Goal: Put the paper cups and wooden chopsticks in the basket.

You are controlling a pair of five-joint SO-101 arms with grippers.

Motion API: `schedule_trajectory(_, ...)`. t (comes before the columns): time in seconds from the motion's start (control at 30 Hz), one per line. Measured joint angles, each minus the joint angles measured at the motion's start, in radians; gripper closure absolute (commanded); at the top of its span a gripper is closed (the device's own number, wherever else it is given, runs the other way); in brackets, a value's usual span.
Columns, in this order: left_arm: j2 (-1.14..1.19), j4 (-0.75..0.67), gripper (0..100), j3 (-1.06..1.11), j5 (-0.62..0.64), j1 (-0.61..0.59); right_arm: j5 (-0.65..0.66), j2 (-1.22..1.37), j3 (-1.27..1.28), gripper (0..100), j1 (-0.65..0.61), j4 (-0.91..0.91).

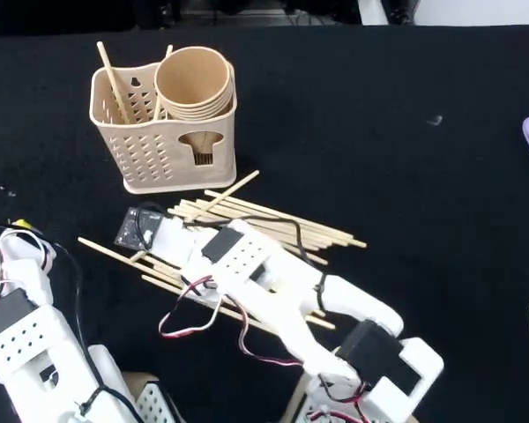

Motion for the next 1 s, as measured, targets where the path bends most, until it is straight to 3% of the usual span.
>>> schedule_trajectory(0.3, 0.0, 0.0, 87, 0.0, 0.0, 0.0, -0.066, 0.0, 0.02, 97.9, -0.017, 0.009)
schedule_trajectory(0.47, 0.0, 0.0, 87, 0.0, 0.0, 0.0, -0.129, 0.0, 0.051, 86.1, -0.018, 0.009)
schedule_trajectory(0.87, 0.0, 0.0, 87, 0.0, 0.0, 0.0, -0.173, -0.005, 0.153, 89.8, -0.092, -0.114)
schedule_trajectory(1.0, 0.0, 0.0, 87, 0.009, 0.0, 0.0, -0.175, -0.005, 0.153, 98.8, -0.092, -0.114)
